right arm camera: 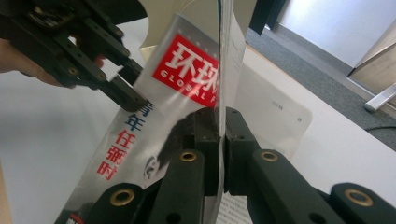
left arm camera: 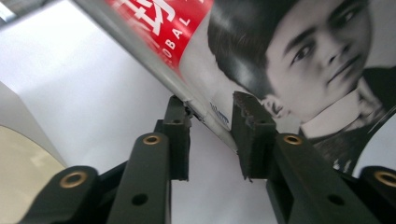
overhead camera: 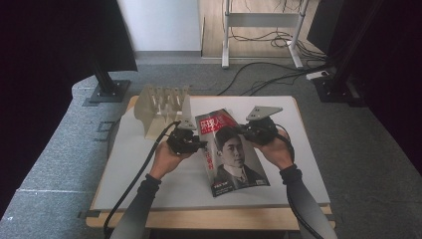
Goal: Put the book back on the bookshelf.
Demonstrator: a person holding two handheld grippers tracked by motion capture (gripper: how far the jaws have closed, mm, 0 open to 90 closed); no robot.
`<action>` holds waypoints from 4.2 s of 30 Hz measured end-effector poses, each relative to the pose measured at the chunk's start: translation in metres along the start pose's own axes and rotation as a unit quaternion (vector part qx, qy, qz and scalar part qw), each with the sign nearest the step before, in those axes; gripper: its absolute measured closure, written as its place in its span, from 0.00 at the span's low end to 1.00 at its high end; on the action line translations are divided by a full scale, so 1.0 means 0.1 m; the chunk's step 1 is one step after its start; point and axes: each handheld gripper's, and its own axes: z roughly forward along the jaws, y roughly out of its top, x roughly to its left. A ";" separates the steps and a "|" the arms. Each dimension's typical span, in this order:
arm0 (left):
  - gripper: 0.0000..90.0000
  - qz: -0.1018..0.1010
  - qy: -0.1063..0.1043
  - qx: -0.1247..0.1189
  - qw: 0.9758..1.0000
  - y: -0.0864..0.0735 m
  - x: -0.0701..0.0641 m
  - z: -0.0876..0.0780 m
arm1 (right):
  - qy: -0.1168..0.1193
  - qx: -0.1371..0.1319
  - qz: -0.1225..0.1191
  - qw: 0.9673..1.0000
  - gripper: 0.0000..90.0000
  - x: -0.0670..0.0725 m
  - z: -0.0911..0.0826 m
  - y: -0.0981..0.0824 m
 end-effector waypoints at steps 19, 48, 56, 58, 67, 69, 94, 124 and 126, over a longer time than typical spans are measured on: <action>0.89 0.087 0.055 -0.086 0.991 0.08 -0.25 -0.51 | -0.017 -0.038 0.036 0.999 0.95 -0.18 -0.18 -0.15; 0.91 0.093 -0.017 -0.064 0.993 0.26 -0.46 -0.35 | 0.009 -0.064 0.023 0.998 0.93 -0.01 -0.55 -0.42; 0.96 0.070 -0.049 -0.041 0.995 0.29 -0.33 -0.38 | 0.004 -0.051 0.031 0.998 0.88 -0.04 -0.56 -0.48; 0.96 0.067 -0.052 -0.035 0.996 0.30 -0.30 -0.39 | -0.002 -0.044 0.035 0.998 0.86 -0.06 -0.55 -0.52; 0.96 0.062 -0.058 -0.019 0.996 0.31 -0.25 -0.43 | -0.025 -0.026 0.061 0.997 0.74 -0.15 -0.51 -0.82; 0.96 0.059 -0.054 -0.013 0.997 0.31 -0.24 -0.43 | -0.030 -0.018 0.069 0.997 0.69 -0.17 -0.48 -0.90; 0.97 0.028 -0.023 -0.042 0.998 0.29 -0.08 -0.69 | -0.064 0.083 0.140 0.985 0.23 -0.13 0.03 -1.73; 0.97 -0.044 0.056 -0.069 0.995 -0.12 0.32 -1.53 | -0.082 0.096 0.125 0.984 0.15 -0.06 0.16 -1.87; 0.97 -0.051 0.066 -0.073 0.994 -0.16 0.35 -1.60 | -0.082 0.096 0.125 0.984 0.15 -0.06 0.16 -1.87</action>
